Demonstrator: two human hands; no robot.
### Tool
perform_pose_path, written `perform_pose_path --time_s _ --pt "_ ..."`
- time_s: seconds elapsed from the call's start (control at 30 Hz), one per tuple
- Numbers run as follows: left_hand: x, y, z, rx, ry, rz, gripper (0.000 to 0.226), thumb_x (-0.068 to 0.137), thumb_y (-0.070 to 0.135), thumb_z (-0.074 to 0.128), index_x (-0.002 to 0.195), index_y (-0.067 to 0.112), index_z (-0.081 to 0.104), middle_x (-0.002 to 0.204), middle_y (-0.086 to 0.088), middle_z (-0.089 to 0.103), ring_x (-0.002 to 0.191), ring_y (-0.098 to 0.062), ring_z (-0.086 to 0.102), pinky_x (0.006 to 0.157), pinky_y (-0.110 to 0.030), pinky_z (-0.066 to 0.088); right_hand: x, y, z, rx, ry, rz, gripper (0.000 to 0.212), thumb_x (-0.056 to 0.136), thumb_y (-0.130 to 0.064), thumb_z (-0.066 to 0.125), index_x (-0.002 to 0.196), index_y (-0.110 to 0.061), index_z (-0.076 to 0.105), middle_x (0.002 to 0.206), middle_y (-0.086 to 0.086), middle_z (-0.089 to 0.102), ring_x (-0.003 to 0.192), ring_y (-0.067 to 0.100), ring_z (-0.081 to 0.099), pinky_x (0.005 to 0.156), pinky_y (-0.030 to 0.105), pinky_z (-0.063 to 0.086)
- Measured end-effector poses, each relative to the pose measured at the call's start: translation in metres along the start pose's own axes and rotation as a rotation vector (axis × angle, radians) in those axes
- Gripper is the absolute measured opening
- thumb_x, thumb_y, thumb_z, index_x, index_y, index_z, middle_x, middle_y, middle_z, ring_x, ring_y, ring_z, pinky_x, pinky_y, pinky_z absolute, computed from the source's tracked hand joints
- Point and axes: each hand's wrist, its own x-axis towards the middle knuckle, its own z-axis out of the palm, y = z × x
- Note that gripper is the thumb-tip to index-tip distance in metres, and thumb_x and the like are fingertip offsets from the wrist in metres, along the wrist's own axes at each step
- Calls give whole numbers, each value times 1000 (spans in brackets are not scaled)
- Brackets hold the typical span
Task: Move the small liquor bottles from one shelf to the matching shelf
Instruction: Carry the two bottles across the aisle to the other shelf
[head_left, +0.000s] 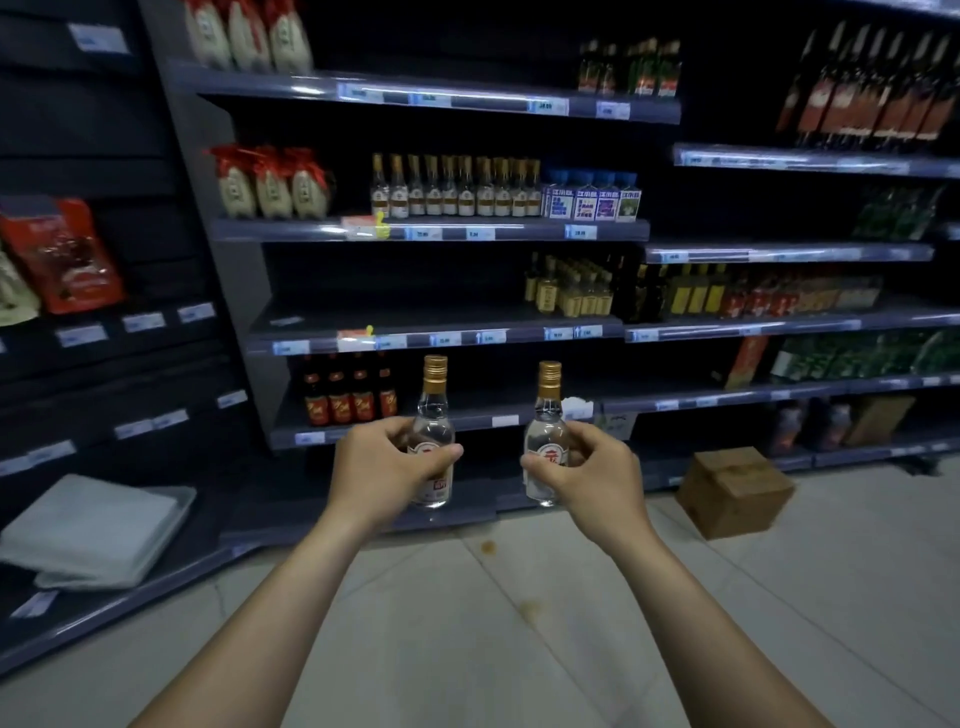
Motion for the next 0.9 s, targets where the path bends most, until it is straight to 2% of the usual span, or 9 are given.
perform_pose_path --time_s 0.13,0.23,0.4,0.47,0.57,0.63,0.7,0.8,0.9 --pt "112 1 53 15 -12 -7 28 64 45 93 84 30 81 81 15 79 76 -2 74 76 -35 63 122 23 6 -3 -34 20 33 71 -29 95 96 -31 74 81 -23 76 75 -5 71 63 9 50" --pt "187 6 84 52 16 2 26 64 46 93 82 33 79 79 19 78 75 2 72 75 -31 62 205 33 7 21 -47 4 36 71 -28 95 96 -37 70 85 -32 73 77 -8 71 63 8 51" --pt "303 10 130 85 24 12 33 64 48 92 90 32 80 80 21 78 76 4 72 78 -30 60 330 54 13 39 -48 -38 33 73 -24 94 91 -37 69 86 -29 74 76 -7 71 63 8 51" --pt "350 9 151 71 51 12 31 63 45 94 87 32 80 80 20 78 75 3 73 78 -30 60 382 68 16 37 -62 -59 33 73 -24 95 91 -36 69 86 -31 73 77 -8 70 63 8 50" --pt "408 9 177 49 95 19 28 63 43 94 85 33 80 79 18 78 74 1 74 75 -29 60 449 82 21 52 -82 -107 39 74 -23 94 87 -43 62 83 -42 67 76 -15 66 62 4 47" --pt "451 11 196 75 135 38 29 63 46 93 87 33 80 79 21 78 75 4 73 71 -23 56 497 92 25 52 -97 -162 41 75 -24 93 84 -45 59 81 -45 64 74 -18 63 60 2 44" --pt "490 14 211 80 179 28 28 64 45 93 85 33 80 78 22 77 74 6 72 69 -19 52 545 98 32 61 -120 -195 36 74 -25 93 82 -42 63 77 -40 66 69 -14 63 58 3 43" --pt "538 15 221 98 234 3 25 65 43 93 83 32 80 76 20 77 72 4 72 70 -21 54 603 99 52 49 -169 -217 30 72 -27 94 83 -39 69 79 -29 72 67 -6 67 58 8 46" --pt "579 15 215 123 317 -26 25 65 46 92 82 32 80 75 19 77 72 2 72 70 -24 56 651 92 79 68 -211 -239 34 72 -29 94 83 -44 66 83 -35 71 73 -8 67 60 6 46"
